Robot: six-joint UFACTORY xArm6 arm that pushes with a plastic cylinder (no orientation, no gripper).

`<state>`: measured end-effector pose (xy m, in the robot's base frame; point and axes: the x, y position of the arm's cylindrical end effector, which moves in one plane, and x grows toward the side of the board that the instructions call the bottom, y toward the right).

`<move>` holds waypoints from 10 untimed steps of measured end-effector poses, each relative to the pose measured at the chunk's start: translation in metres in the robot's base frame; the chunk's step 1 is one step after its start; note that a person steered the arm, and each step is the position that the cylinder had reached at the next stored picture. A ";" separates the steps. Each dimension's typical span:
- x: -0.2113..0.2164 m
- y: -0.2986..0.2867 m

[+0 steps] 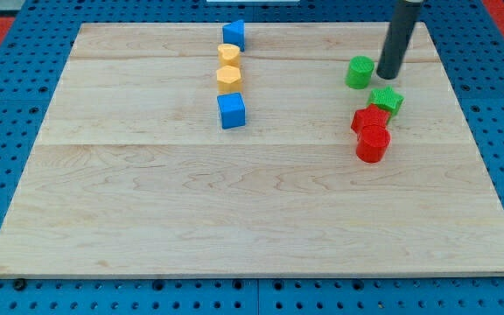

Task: Push the green star left below the green circle

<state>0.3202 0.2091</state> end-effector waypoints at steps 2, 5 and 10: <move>0.056 0.019; 0.054 -0.017; -0.052 -0.028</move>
<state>0.2685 0.1810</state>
